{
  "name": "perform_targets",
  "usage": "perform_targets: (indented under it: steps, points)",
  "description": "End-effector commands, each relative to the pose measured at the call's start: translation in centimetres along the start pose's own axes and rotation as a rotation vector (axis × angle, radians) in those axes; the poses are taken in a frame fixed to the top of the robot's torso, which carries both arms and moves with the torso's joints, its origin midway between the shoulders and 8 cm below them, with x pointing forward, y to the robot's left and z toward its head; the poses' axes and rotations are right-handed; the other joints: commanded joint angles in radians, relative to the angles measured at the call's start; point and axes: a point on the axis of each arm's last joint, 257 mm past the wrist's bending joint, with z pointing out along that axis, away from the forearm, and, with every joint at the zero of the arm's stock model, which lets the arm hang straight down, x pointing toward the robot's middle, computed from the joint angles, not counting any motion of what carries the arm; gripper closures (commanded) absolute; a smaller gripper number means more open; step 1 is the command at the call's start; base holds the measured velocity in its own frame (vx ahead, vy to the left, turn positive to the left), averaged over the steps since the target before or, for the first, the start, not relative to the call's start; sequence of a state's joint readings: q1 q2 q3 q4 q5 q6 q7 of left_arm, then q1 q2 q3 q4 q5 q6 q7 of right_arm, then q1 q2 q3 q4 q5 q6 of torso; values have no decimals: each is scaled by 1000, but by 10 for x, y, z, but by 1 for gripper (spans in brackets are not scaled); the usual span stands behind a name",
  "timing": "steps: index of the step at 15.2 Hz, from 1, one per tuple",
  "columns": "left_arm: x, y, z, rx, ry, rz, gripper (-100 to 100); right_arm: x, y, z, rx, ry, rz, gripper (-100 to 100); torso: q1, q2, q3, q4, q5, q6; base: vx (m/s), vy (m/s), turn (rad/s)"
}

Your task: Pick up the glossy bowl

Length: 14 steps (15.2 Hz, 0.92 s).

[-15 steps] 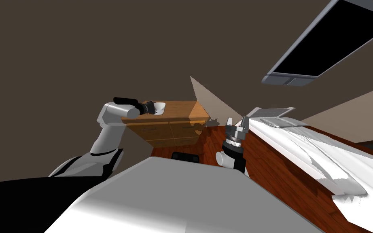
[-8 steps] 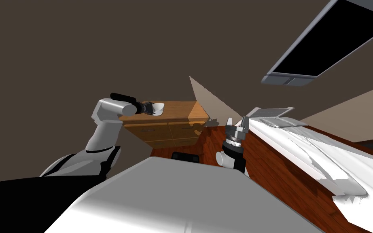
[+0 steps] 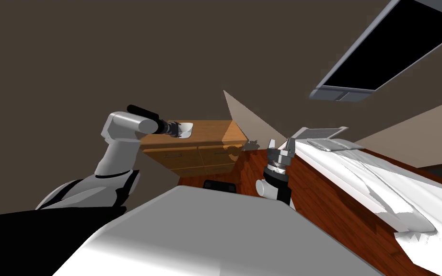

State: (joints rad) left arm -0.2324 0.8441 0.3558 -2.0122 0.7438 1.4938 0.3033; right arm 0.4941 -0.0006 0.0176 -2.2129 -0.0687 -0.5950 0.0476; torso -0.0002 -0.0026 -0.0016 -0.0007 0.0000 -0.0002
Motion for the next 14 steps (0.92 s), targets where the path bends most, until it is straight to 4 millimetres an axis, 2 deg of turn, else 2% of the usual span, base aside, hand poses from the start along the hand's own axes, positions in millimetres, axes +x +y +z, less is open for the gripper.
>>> perform_targets:
  steps: [1,14]
  points:
    - [-7,3,-5,-42,-9,-8,-100,0,0,0,0,0,0,0,0,0,0,0,0,0,40,-9,-23]
    - [-35,37,-28,-260,-64,-34,-100,0,0,0,0,0,0,0,1,0,0,0,0,0,44,1,-16]
